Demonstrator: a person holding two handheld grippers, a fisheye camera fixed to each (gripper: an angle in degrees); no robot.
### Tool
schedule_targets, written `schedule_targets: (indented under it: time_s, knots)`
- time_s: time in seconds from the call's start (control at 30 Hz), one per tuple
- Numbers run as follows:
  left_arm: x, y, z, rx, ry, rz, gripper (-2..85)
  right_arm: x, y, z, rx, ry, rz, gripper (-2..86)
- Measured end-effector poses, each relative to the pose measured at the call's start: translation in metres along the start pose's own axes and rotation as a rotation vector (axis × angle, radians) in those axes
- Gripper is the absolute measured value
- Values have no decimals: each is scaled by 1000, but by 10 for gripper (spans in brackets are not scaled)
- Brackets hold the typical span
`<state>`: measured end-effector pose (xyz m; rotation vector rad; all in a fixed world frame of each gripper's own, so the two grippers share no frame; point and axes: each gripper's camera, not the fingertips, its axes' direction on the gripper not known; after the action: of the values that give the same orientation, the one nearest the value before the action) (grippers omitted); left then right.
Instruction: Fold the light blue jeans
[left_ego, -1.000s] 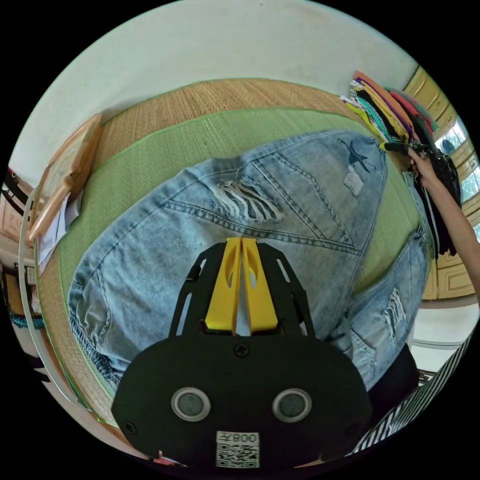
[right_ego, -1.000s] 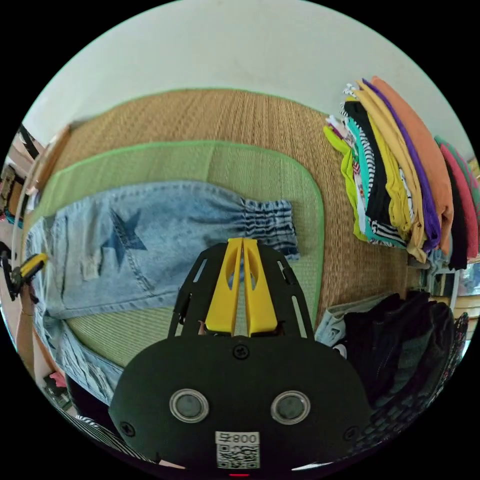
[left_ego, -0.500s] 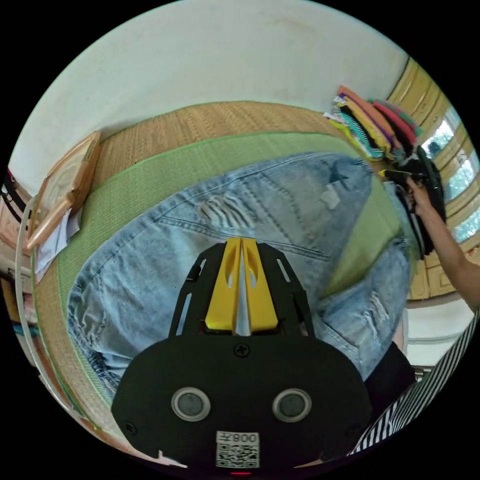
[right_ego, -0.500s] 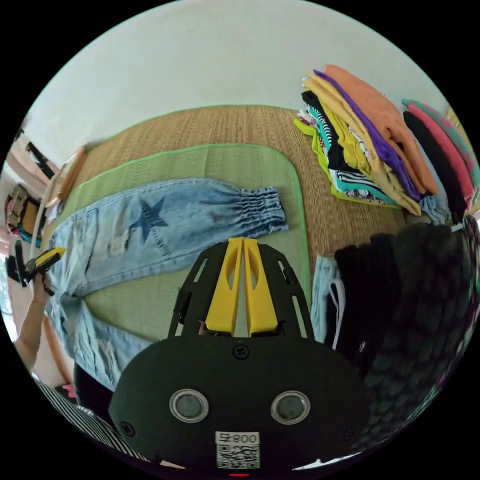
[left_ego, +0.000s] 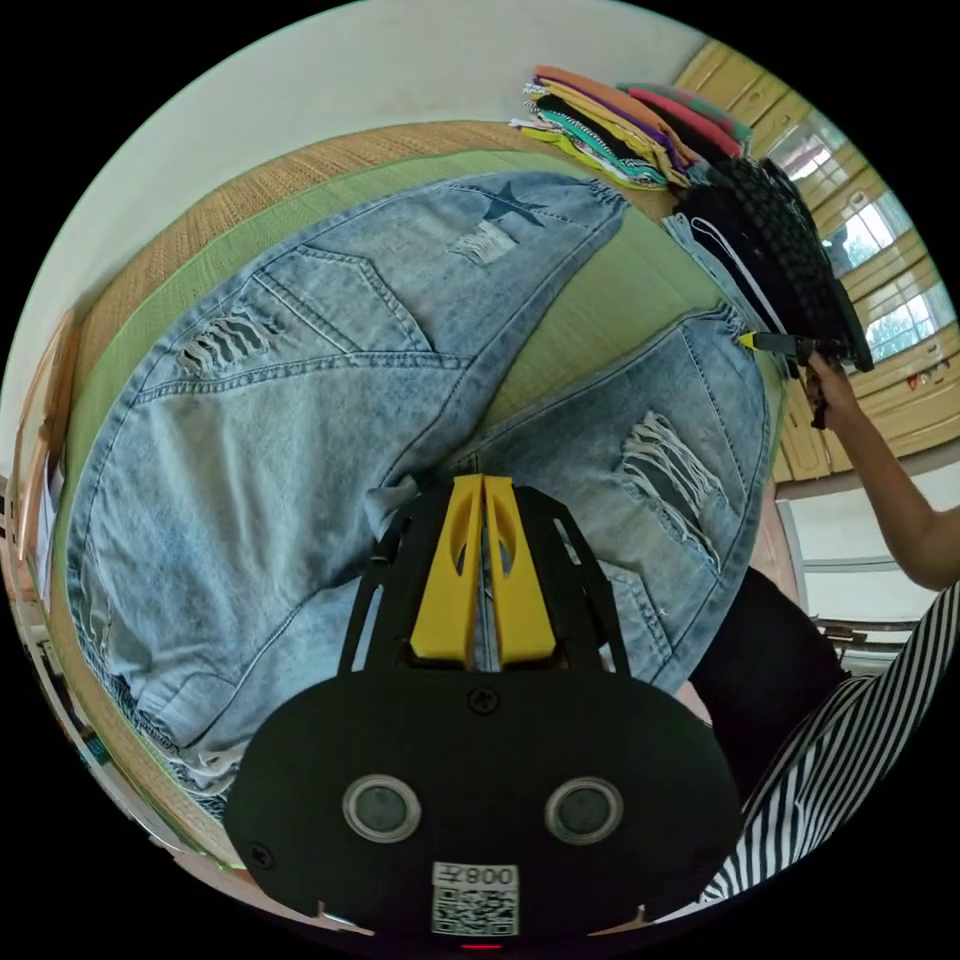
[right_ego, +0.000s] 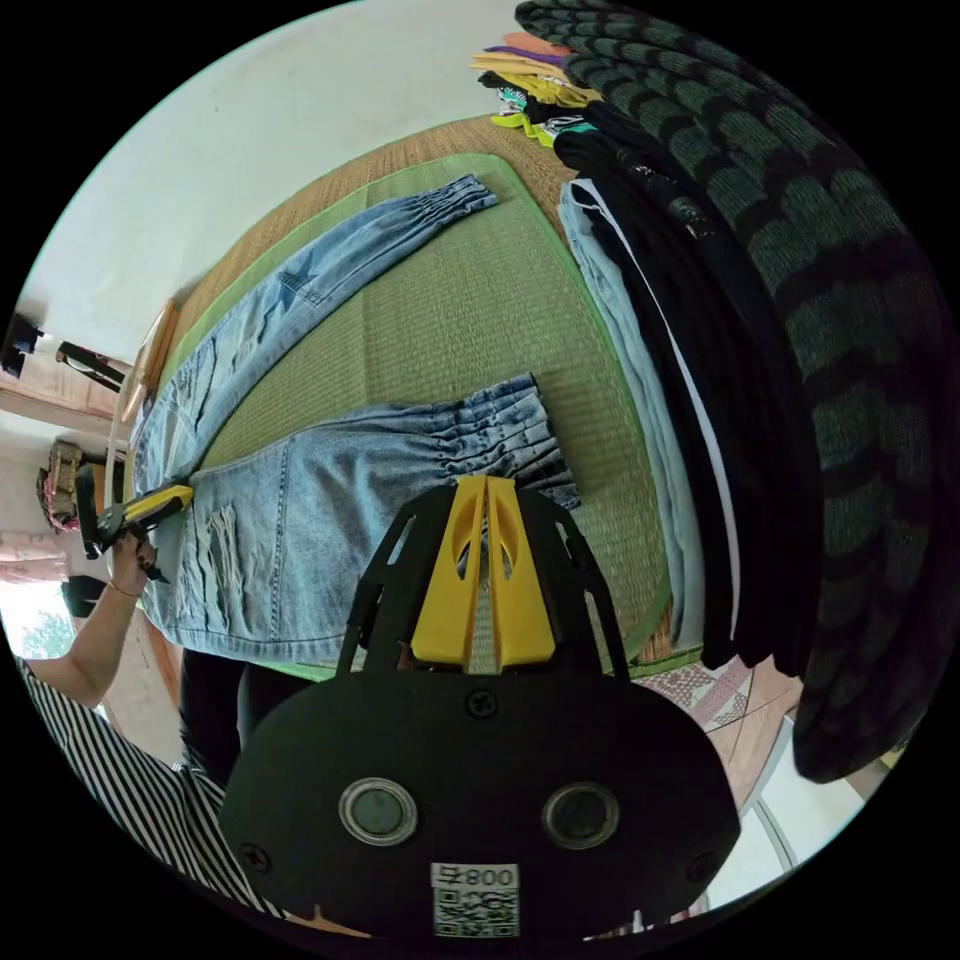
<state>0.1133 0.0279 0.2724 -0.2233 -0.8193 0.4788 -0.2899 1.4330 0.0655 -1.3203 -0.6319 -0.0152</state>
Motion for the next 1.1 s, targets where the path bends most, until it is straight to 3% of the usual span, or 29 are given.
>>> schedule_targets:
  time_s: [0.27, 0.43, 0.63, 0.83, 1.1]
  knots:
    - [-25, 59, -31, 194, 87, -197, 1, -28, 3, -43, 88, 69, -22, 0]
    - [-82, 126, -55, 202, -180, -514, 1, -156, -57, -33, 134, -128, -306, 1]
    - [-140, 152, -50, 138, -337, -731, 1, -318, -121, 27, 46, -237, -559, 1]
    - [-158, 143, -44, 126, -328, -705, 0, -399, -124, 71, -65, -198, -674, 1]
    - [-155, 131, -53, 107, -357, -697, 0, -418, -128, 65, -51, -179, -640, 1]
